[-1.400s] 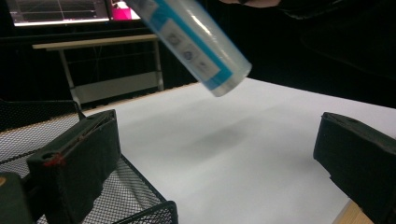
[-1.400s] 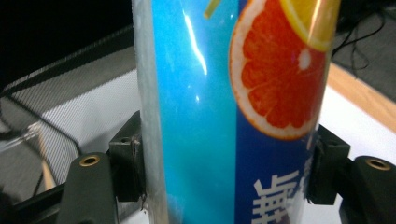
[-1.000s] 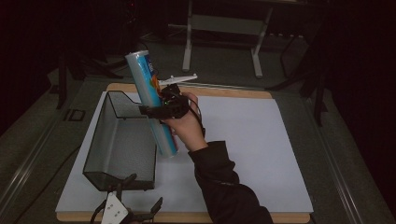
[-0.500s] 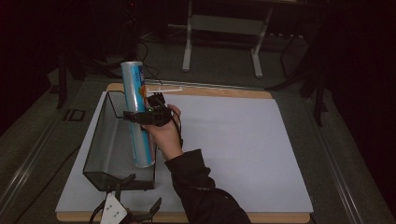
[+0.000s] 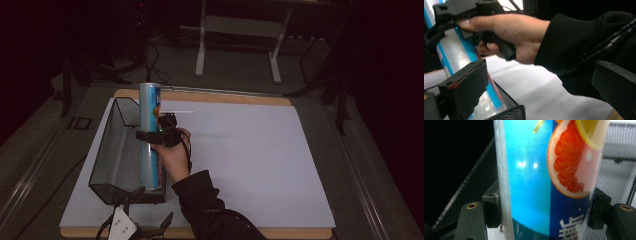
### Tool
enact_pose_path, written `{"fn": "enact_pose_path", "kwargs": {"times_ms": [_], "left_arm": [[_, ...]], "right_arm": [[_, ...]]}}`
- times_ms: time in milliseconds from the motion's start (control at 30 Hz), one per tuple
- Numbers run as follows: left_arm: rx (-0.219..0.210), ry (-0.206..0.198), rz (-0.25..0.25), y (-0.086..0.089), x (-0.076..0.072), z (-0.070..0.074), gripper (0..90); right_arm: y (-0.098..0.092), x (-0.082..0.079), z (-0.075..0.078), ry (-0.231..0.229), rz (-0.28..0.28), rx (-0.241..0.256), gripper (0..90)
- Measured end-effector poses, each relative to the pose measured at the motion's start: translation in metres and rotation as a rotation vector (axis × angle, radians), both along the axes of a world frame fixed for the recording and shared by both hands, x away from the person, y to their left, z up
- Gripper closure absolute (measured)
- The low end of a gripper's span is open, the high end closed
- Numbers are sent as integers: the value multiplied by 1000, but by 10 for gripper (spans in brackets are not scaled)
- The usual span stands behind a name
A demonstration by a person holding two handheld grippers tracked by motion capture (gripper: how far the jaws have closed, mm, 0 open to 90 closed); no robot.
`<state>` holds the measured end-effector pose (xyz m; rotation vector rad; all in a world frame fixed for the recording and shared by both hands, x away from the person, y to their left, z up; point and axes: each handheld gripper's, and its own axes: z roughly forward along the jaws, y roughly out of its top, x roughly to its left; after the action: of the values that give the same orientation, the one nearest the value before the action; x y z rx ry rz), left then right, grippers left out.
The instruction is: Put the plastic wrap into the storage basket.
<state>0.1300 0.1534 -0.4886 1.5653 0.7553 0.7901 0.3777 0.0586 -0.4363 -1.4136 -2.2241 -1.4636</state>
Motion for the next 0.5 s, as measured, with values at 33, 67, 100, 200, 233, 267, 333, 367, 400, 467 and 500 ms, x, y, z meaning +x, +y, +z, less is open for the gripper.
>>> {"fn": "enact_pose_path", "kwargs": {"times_ms": [33, 67, 100, 200, 233, 267, 333, 367, 400, 467, 500], "left_arm": [[1, -1, 1, 0, 0, 0, 11], [1, 0, 1, 0, 0, 0, 11], [0, 1, 0, 0, 0, 0, 11], [-1, -1, 1, 0, 0, 0, 12], [0, -2, 1, 1, 0, 0, 11], [0, -1, 1, 1, 0, 0, 12], [-1, 0, 0, 1, 0, 0, 11], [-1, -1, 0, 1, 0, 0, 11], [0, -2, 0, 1, 0, 0, 11], [2, -3, 1, 1, 0, 0, 11], [2, -2, 1, 1, 0, 0, 11]], "right_arm": [[1, -2, -3, 6, -3, -8, 318], [2, -3, -6, 22, -3, -14, 318], [3, -4, -9, 40, -6, -15, 318], [3, -4, -16, 83, -19, -19, 318], [3, -5, -17, 88, -34, -28, 318], [3, -4, -18, 94, -34, -22, 318], [2, -4, -19, 107, -57, -29, 318], [2, -4, -20, 106, -56, -30, 318], [3, -3, -21, 105, -59, -31, 317], [6, -2, -22, 93, -63, -42, 316], [7, -2, -23, 89, -63, -48, 316]]}}
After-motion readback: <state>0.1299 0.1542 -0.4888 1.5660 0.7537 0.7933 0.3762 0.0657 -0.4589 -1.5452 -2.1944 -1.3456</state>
